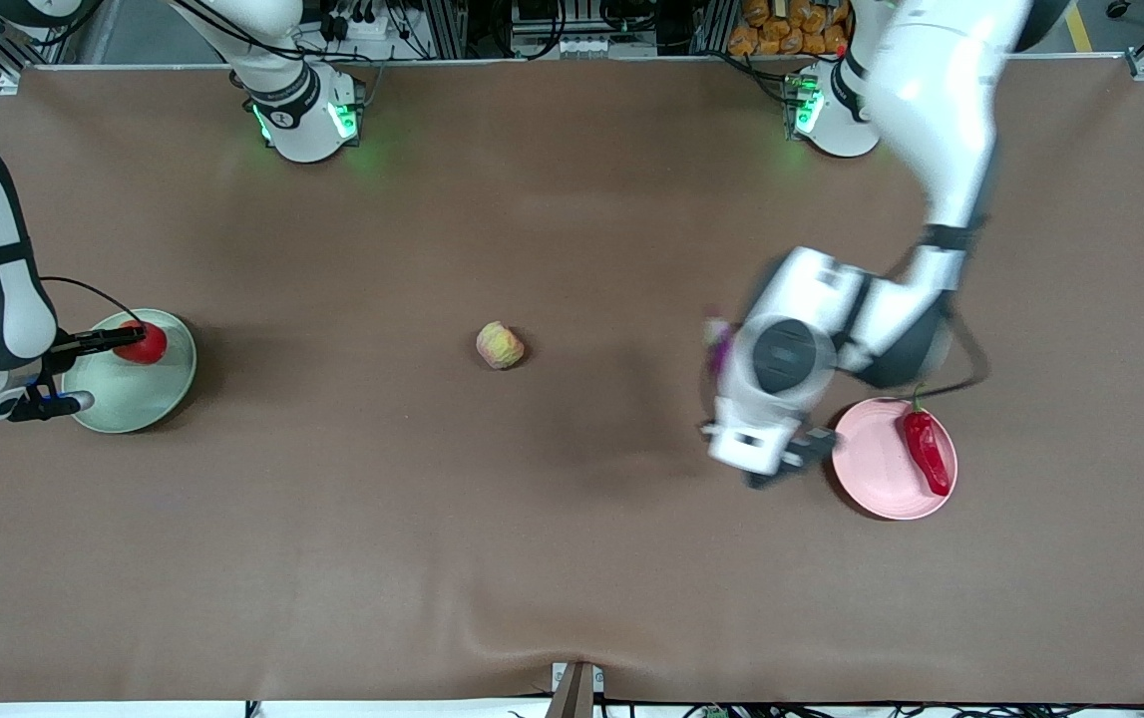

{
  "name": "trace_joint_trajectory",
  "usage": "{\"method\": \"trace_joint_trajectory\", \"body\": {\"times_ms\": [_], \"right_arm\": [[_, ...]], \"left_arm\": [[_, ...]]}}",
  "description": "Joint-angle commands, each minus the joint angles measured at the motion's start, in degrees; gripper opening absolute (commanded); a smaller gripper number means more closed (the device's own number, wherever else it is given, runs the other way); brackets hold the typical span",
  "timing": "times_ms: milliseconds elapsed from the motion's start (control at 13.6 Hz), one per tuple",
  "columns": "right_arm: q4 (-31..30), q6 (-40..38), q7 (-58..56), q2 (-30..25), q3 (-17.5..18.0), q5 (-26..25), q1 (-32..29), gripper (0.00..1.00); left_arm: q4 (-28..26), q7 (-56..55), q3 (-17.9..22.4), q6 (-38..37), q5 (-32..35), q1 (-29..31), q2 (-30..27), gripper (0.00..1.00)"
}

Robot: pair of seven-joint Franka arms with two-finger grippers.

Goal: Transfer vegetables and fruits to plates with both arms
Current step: 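Carry the eggplant toward the pink plate while the right gripper places the apple, then lower the eggplant onto the pink plate while the right gripper reaches the peach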

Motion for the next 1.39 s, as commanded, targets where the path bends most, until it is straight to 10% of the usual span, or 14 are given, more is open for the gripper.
{"method": "trace_joint_trajectory", "body": {"times_ms": [0,660,1320], "right_arm": [[3.6,-5.99,1.85,-1.44,0.79,4.72,2.08,1.0],[10.47,-17.1,51.19,-4.16,1.23,26.8,24.12,1.0],[8.9,6.7,81.65,-1.27,1.23,33.85,44.35,1.0]], "left_arm": [[-4.33,12.7,-0.81,0.29,5.05,7.42,-2.17,0.0],[-9.87,19.77,-0.82,17.07,15.54,14.74,1.96,0.0],[-9.34,18.62,-0.82,21.38,15.01,15.27,4.77,0.0]]}}
